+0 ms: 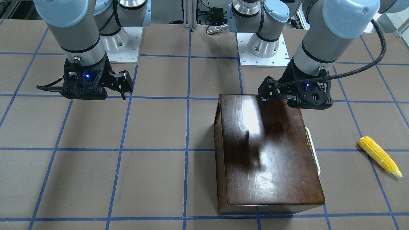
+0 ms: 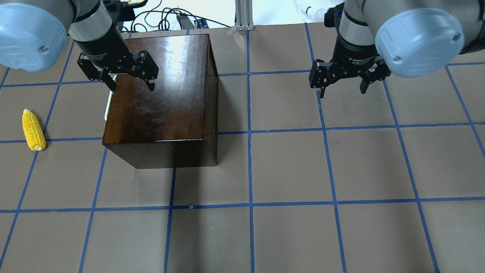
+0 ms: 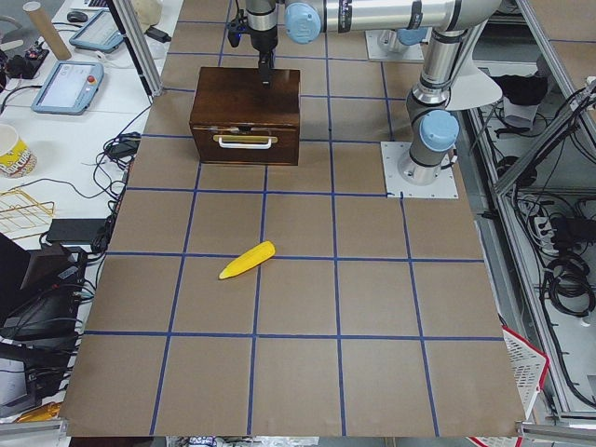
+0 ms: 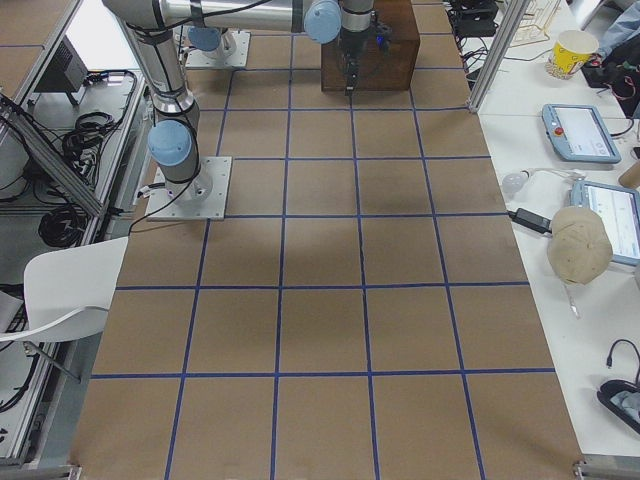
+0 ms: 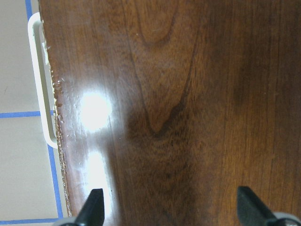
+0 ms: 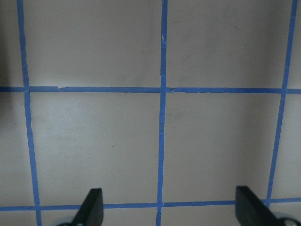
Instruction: Open drawer and put corn inside
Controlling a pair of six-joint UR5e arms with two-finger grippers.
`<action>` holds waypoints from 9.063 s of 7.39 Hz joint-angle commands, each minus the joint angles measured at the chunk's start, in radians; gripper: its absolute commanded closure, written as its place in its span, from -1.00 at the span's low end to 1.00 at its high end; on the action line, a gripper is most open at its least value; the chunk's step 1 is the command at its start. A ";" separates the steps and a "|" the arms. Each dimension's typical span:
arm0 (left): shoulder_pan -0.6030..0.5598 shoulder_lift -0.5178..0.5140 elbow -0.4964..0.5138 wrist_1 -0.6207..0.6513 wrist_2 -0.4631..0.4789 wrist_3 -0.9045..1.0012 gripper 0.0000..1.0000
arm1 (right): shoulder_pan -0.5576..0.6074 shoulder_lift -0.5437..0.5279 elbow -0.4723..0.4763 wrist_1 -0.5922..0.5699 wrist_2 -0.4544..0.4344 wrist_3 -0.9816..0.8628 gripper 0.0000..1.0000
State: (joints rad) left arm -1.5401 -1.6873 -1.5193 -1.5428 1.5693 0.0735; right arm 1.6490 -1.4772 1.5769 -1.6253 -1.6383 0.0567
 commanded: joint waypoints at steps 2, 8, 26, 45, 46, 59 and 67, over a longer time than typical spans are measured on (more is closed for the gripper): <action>-0.002 0.000 -0.001 0.003 -0.002 0.002 -1.00 | 0.000 0.000 0.000 -0.001 0.000 0.000 -1.00; 0.000 -0.006 0.001 0.003 -0.002 0.000 -1.00 | 0.000 0.000 0.000 0.001 0.000 0.000 -1.00; 0.329 -0.025 0.005 0.049 -0.118 0.236 -1.00 | 0.000 0.000 0.000 0.001 0.000 0.000 -1.00; 0.476 -0.321 -0.055 0.145 -0.459 0.582 -1.00 | 0.000 0.000 0.000 0.001 0.000 0.000 -1.00; 0.476 -0.325 -0.055 0.145 -0.459 0.583 -1.00 | 0.000 0.000 0.000 0.001 0.000 0.000 -1.00; 0.480 -0.344 -0.061 0.185 -0.468 0.583 -1.00 | 0.000 0.000 0.000 0.001 0.000 0.000 -1.00; 0.502 -0.344 -0.061 0.248 -0.443 0.598 -1.00 | 0.000 0.000 0.000 0.001 0.000 0.000 -1.00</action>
State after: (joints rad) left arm -1.0463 -2.0310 -1.5822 -1.2980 1.1135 0.6683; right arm 1.6490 -1.4772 1.5769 -1.6250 -1.6383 0.0567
